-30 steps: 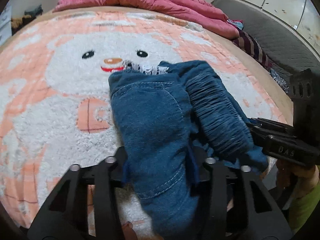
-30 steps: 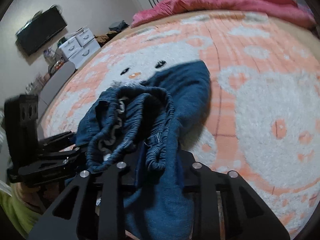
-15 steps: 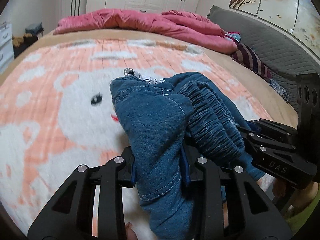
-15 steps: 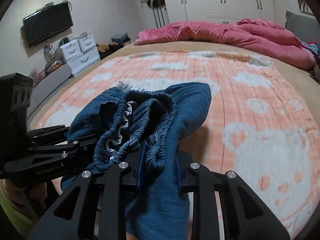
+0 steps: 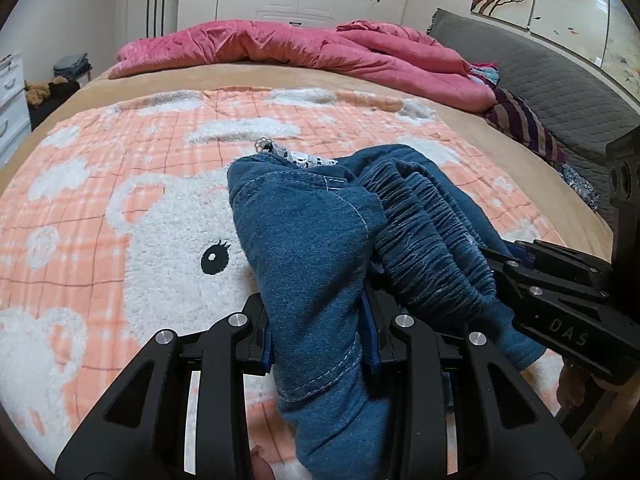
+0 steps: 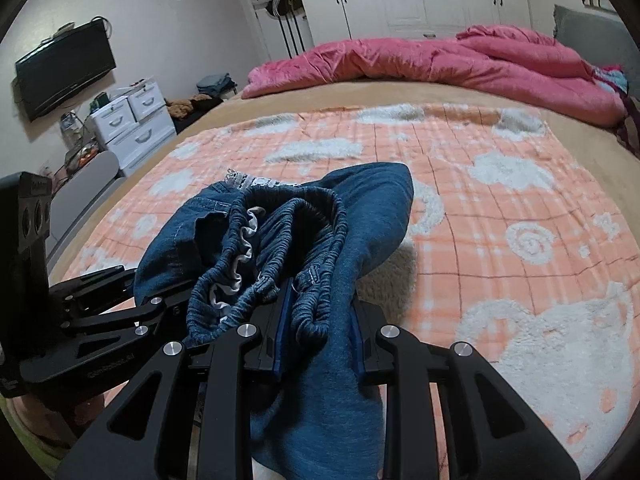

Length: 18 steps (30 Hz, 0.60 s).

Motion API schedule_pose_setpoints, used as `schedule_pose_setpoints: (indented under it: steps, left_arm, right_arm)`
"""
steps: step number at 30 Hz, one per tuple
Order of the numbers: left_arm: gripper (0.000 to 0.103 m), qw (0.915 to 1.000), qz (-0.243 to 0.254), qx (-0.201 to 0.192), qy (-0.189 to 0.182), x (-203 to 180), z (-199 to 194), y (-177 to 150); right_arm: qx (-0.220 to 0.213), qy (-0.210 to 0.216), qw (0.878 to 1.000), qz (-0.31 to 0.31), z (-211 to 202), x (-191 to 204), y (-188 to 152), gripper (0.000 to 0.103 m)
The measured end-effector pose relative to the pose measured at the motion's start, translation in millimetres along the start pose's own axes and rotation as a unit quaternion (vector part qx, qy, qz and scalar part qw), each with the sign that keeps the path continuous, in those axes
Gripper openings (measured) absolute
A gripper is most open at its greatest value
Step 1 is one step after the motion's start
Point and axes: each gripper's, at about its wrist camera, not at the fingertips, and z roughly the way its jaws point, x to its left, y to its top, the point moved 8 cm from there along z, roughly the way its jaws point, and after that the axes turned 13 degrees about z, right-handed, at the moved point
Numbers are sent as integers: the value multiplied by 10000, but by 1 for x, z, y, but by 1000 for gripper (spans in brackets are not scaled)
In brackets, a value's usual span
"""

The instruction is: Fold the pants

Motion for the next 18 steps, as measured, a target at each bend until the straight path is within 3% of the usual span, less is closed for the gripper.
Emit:
schedule_pose_setpoints:
  steps: [6, 8, 11, 13, 15, 18]
  left_arm:
    - [25, 9995, -6, 296, -51, 2, 26, -14]
    - [29, 9992, 5, 398, -19, 3, 30, -18]
    - [36, 9987, -33, 508, 40, 8, 35, -25]
    - [40, 9986, -68, 518, 52, 8, 35, -28]
    - [45, 9986, -77, 514, 88, 10, 34, -29]
    - [48, 9985, -126, 531, 84, 10, 33, -33]
  right_arm:
    - [366, -278, 9989, -6, 29, -13, -6, 23]
    - [503, -373, 9980, 82, 35, -20, -12, 24]
    - [536, -649, 9965, -10, 39, -27, -15, 33]
    - [487, -889, 9947, -198, 39, -30, -17, 47]
    - [449, -1039, 9931, -290, 40, -33, -19, 54]
    - [484, -1041, 9930, -274, 39, -38, -21, 58]
